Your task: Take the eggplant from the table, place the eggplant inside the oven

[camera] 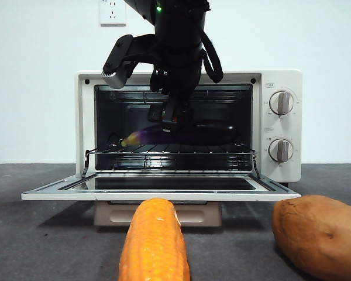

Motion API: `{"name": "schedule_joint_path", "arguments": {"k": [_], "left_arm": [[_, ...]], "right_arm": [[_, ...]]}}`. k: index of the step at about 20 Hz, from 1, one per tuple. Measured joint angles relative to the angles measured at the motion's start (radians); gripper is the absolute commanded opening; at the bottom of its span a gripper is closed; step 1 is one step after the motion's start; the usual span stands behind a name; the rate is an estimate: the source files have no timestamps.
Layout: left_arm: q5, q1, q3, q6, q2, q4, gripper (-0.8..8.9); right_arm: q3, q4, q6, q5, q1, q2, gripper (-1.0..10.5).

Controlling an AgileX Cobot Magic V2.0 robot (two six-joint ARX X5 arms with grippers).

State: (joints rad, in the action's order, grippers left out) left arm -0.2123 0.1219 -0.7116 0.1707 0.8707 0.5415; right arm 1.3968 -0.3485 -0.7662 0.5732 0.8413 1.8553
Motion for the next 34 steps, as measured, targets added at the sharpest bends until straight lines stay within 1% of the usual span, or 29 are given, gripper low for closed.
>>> {"name": "schedule_joint_path", "arguments": {"k": [6, 8, 16, 19, 22, 24, 27, 30, 32, 34], "left_arm": [[-0.028, 0.0, 0.0, 0.0, 0.0, 0.0, 0.06], [-0.028, 0.0, 0.0, 0.0, 0.0, 0.0, 0.06], [-0.028, 0.0, 0.0, 0.0, 0.0, -0.005, 0.06], [-0.028, 0.0, 0.0, 0.0, 0.026, -0.028, 0.06], [-0.028, 0.0, 0.0, 0.0, 0.078, -0.06, 0.06], [-0.032, 0.0, 0.0, 0.0, 0.129, -0.068, 0.06], [-0.101, 0.0, 0.0, 0.0, 0.23, -0.082, 0.06], [-0.141, 0.0, 0.0, 0.0, 0.339, -0.12, 0.06], [-0.171, 0.0, 0.0, -0.007, 0.406, -0.133, 0.06], [-0.187, 0.0, 0.0, -0.014, 0.467, -0.146, 0.06]], "right_arm": [[0.0, -0.005, 0.095, 0.002, 0.016, 0.0, 3.2], [0.0, -0.007, 0.113, 0.0, 0.023, 0.0, 3.2], [0.0, -0.008, 0.138, 0.003, 0.028, 0.0, 3.2], [0.0, -0.021, 0.145, 0.002, 0.06, -0.007, 3.2], [0.0, -0.065, 0.166, -0.002, 0.085, -0.069, 3.2], [0.0, -0.123, 0.208, -0.032, 0.096, -0.128, 3.2], [0.0, -0.229, 0.312, -0.116, 0.123, -0.229, 3.2], [0.0, -0.311, 0.405, -0.185, 0.149, -0.345, 2.7], [0.0, -0.344, 0.451, -0.189, 0.163, -0.415, 2.3], [0.0, -0.373, 0.482, -0.191, 0.175, -0.481, 1.8]]}}
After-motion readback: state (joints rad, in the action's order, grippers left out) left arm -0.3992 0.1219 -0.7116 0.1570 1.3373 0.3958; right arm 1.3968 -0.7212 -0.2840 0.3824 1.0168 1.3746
